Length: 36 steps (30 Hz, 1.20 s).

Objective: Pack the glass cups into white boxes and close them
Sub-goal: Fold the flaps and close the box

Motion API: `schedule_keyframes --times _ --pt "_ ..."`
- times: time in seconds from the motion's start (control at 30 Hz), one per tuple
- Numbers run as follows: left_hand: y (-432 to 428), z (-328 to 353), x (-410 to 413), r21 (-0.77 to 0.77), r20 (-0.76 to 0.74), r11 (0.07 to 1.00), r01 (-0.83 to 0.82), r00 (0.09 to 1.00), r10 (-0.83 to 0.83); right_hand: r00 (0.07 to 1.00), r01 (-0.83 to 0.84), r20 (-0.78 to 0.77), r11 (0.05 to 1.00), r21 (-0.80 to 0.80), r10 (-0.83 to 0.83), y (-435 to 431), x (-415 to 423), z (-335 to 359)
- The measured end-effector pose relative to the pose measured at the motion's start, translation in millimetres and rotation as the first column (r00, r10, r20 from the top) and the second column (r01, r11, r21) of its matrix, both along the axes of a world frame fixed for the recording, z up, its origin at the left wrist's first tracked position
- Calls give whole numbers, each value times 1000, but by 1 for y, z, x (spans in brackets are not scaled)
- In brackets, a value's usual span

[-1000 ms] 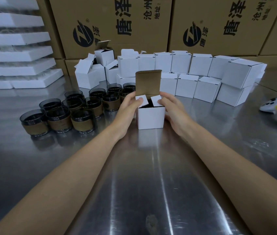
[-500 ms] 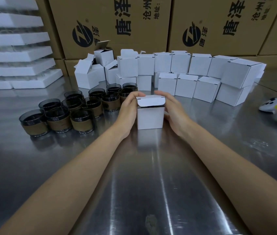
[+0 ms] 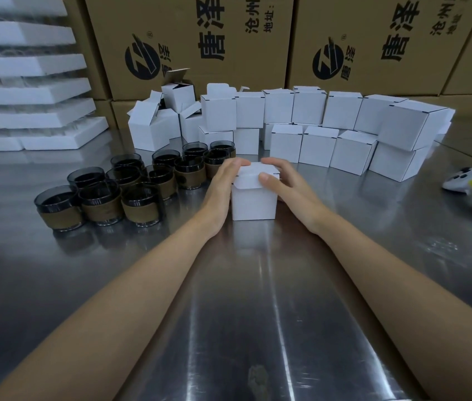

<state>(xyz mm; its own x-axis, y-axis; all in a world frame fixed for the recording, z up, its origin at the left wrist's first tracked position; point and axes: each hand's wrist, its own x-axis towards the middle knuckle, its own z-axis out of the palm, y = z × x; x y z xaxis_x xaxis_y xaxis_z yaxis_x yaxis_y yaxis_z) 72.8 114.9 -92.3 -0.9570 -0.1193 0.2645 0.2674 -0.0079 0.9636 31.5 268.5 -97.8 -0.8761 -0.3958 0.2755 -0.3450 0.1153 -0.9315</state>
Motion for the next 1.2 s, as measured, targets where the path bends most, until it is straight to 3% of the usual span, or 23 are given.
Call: schedule_keyframes --times 0.13,0.27,0.47,0.77,0.9,1.0,1.07,1.13,1.2 --pt "-1 -1 1 -126 -48 992 6 999 -12 998 49 -32 998 -40 -51 -5 1 1" --pt "-1 -5 -2 -158 -50 987 -31 998 24 1000 16 -13 999 -37 -16 -5 2 3" --pt "0 -2 -3 -113 17 994 -1 1000 3 986 -86 134 994 -68 95 -3 -4 3" --pt "0 -1 -6 31 46 1000 -5 999 3 934 -143 271 938 -317 234 -7 -8 6" --pt "2 1 -7 72 70 997 -18 997 13 946 -89 282 964 -250 160 -15 -3 9" --pt "2 0 -6 90 78 996 -17 997 10 943 -164 249 961 -224 219 -8 -3 7" --pt "1 -2 -6 93 90 995 -25 996 17 957 -232 172 972 -40 236 4 -4 4" --pt "0 -4 -7 93 98 995 -35 995 25 983 -185 24 973 136 183 8 -4 -1" --pt "-1 -7 -9 112 89 992 -51 995 41 989 -81 -111 988 133 96 7 -3 -4"
